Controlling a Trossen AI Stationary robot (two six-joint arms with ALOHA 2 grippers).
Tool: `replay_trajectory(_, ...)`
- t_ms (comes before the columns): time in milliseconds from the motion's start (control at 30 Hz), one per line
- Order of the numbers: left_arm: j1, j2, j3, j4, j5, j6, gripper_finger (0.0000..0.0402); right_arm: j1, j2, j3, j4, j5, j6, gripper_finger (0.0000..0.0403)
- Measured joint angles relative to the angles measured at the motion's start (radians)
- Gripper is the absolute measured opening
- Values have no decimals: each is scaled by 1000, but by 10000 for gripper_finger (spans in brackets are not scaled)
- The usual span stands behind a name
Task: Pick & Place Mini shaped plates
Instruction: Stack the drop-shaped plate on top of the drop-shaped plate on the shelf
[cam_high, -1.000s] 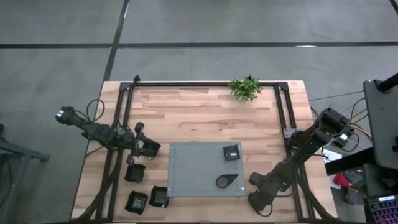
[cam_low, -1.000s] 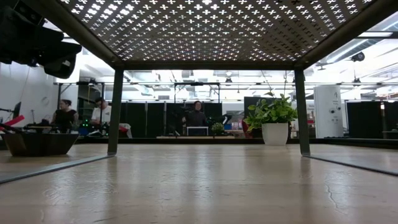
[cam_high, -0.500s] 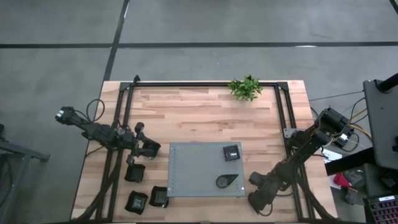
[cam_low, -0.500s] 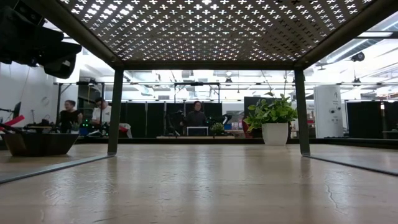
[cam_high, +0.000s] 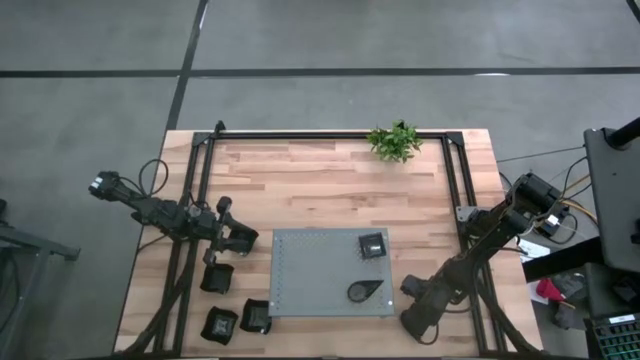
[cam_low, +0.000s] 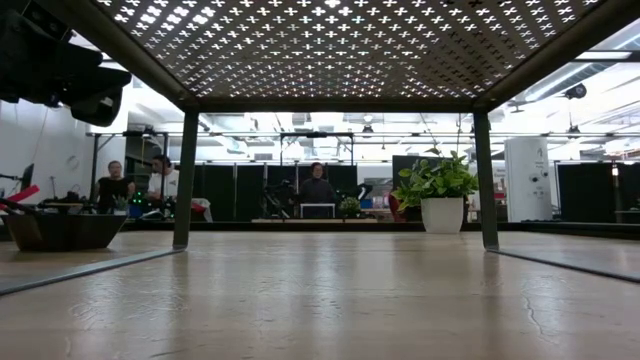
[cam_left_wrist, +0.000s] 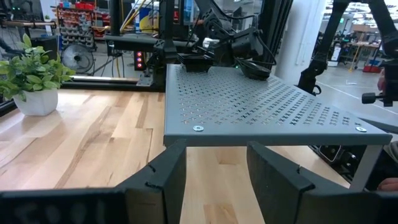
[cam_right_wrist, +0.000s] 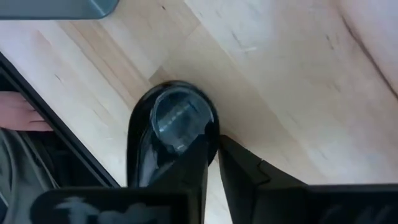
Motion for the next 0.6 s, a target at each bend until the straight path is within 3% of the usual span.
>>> replay_trajectory(167, 0, 0, 0, 0, 0, 0, 163, 0, -2, -5, -3, -2, -20, 12)
replay_trajectory(333, 0, 0, 0, 0, 0, 0, 163, 0, -5, -2, -9, -10, -47, 9)
replay_trajectory(600, 0, 0, 0, 0, 0, 0, 163, -1, -39, -2, -84, -113, -68, 8)
